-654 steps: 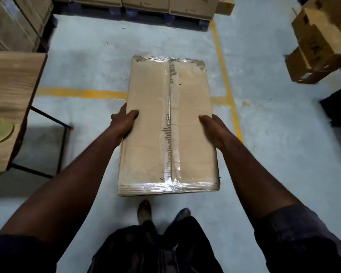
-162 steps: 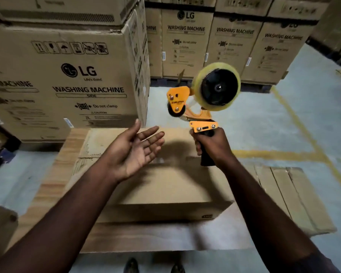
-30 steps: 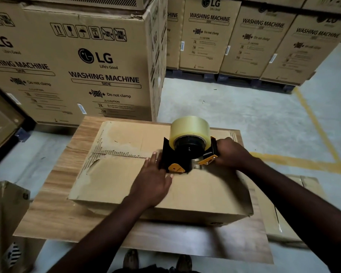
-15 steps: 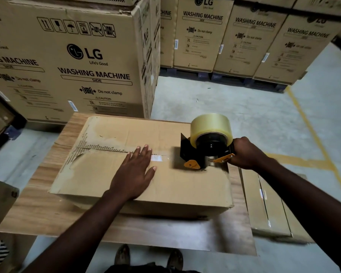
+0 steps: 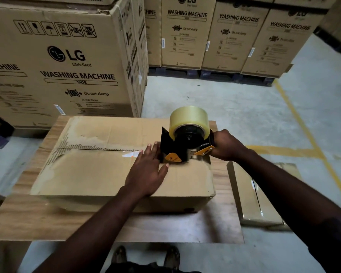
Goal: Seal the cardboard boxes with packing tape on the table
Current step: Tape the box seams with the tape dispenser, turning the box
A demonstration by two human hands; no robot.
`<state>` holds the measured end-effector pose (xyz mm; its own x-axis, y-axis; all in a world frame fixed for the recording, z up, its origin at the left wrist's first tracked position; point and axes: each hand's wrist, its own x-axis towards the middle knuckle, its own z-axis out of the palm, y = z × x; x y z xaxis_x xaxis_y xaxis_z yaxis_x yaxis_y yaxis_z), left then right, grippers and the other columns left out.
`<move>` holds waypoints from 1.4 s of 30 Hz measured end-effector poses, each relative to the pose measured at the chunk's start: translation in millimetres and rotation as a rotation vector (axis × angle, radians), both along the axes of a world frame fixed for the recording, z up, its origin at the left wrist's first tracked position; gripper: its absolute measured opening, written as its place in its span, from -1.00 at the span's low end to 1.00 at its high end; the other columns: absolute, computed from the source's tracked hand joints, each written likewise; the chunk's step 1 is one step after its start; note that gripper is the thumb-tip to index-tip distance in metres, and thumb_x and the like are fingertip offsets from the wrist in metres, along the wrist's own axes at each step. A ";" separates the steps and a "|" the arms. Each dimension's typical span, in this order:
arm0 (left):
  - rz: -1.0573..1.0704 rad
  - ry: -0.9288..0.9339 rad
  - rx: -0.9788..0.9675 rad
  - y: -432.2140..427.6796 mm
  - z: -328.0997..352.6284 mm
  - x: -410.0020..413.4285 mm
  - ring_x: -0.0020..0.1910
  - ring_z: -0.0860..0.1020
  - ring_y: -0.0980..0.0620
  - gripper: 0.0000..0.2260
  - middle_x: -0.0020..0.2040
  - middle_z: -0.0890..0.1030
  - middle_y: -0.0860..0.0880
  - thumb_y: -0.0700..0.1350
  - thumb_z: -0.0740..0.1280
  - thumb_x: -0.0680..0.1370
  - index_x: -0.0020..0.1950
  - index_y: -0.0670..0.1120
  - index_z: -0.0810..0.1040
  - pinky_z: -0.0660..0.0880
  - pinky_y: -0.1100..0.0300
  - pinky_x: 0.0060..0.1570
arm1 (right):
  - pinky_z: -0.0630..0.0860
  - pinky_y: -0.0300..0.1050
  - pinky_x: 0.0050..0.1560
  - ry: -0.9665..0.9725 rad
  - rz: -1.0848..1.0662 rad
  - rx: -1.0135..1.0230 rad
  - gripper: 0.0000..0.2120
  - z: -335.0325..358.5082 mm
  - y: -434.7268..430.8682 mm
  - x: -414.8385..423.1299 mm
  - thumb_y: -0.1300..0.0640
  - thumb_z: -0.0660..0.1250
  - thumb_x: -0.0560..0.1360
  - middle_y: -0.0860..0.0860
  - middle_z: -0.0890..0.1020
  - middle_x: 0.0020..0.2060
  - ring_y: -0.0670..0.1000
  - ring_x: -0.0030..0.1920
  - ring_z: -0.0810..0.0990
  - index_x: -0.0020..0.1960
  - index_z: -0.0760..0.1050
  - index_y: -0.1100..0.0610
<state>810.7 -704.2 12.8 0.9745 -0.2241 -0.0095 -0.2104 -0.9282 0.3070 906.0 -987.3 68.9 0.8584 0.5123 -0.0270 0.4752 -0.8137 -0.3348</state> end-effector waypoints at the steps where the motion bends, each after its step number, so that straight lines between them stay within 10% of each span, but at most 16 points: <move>1: 0.014 0.002 -0.017 0.2 0.7 0.1 0.63 -0.06 0.00 -0.38 0.66 -0.05 0.03 0.21 -0.03 0.65 0.66 0.00 0.00 -0.05 0.02 0.59 | 0.31 -0.13 -0.24 0.005 -0.015 -0.022 -0.75 1.6 -2.6 0.3 -0.14 0.28 0.40 -0.02 0.58 -0.34 0.02 -0.30 0.41 -0.37 0.27 -0.18; 19: 0.093 0.056 0.118 -32.3 5.9 -3.5 0.63 -0.18 -0.03 -0.22 0.66 -0.14 -0.07 0.24 -0.36 0.50 0.65 -0.11 -0.09 -0.22 -0.17 0.56 | 0.53 0.08 -0.34 -0.028 -0.116 -0.040 -0.61 -8.1 -79.2 6.9 -0.19 0.15 0.28 0.09 0.55 -0.47 0.19 -0.38 0.54 -0.38 0.46 0.14; 29: -0.090 -0.027 0.058 -72.9 1.6 9.1 0.63 -0.12 -0.06 -0.37 0.66 -0.09 -0.09 0.20 -0.05 0.67 0.66 -0.07 -0.09 -0.14 -0.01 0.59 | 0.41 -0.01 -0.37 -0.057 -0.050 -0.009 -0.75 -11.7 -80.0 1.6 -0.09 0.19 0.31 -0.09 0.32 -0.55 0.17 -0.43 0.46 -0.47 0.19 -0.10; 42: -0.044 -0.046 0.027 -74.1 0.9 7.1 0.63 -0.11 0.00 -0.38 0.66 -0.06 -0.03 0.22 -0.03 0.66 0.66 -0.01 -0.02 -0.15 0.01 0.59 | 0.37 -0.12 -0.39 -0.007 -0.182 0.137 -0.76 -39.0 -120.2 -1.4 -0.06 0.29 0.31 -0.09 0.46 -0.57 -0.15 -0.47 0.48 -0.48 0.39 -0.02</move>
